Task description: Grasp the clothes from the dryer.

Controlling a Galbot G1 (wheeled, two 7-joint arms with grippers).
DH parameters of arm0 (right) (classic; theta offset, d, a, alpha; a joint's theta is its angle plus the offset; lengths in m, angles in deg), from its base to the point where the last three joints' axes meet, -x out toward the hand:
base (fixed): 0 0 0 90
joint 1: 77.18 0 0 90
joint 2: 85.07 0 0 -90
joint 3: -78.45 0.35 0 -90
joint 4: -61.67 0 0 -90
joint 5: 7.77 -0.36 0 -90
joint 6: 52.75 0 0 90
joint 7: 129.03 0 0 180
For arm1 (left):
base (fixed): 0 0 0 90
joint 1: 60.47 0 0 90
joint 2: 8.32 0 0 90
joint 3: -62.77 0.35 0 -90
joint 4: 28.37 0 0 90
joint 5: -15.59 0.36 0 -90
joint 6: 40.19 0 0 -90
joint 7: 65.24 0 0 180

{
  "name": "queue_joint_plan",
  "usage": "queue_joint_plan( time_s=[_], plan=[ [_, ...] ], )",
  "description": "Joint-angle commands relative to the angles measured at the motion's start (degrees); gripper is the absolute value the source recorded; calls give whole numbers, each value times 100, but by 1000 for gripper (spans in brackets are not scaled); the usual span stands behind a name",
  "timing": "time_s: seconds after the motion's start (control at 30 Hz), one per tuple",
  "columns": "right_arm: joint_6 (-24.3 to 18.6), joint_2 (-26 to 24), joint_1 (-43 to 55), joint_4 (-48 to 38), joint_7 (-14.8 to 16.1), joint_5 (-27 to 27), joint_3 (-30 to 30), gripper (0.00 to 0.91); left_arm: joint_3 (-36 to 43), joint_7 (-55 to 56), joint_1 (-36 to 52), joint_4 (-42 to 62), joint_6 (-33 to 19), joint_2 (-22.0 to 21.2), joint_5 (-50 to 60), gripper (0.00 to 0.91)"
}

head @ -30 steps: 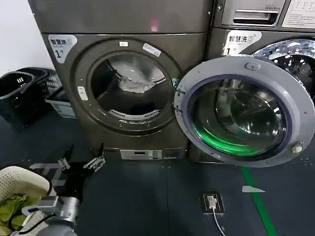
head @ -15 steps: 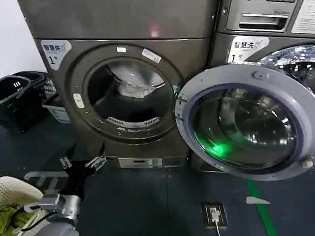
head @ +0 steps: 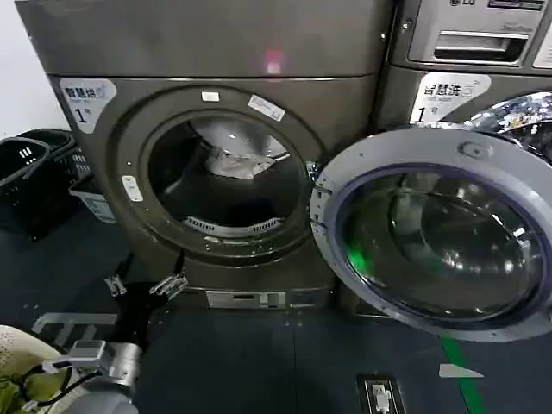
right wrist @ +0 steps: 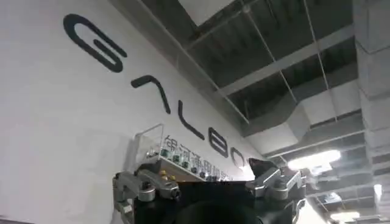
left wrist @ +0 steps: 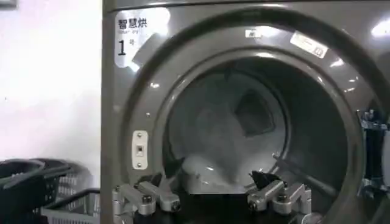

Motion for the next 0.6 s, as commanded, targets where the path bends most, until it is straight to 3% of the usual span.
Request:
queue_joint_plan(
  time_s=[0.03,0.33,0.6],
  plan=[
    [-6,17,-8,18,-3,-11,-6,907,3,-7,-10,-3,-15,4,0,907],
    [68,48,-109,150,-83,-34,89,907,106,-10,349,400,-315,96,-310,907],
    [268,-56,-320,280,-101,-46,417,907,298,40,2028,1977,-352,532,-659,907]
  ],
)
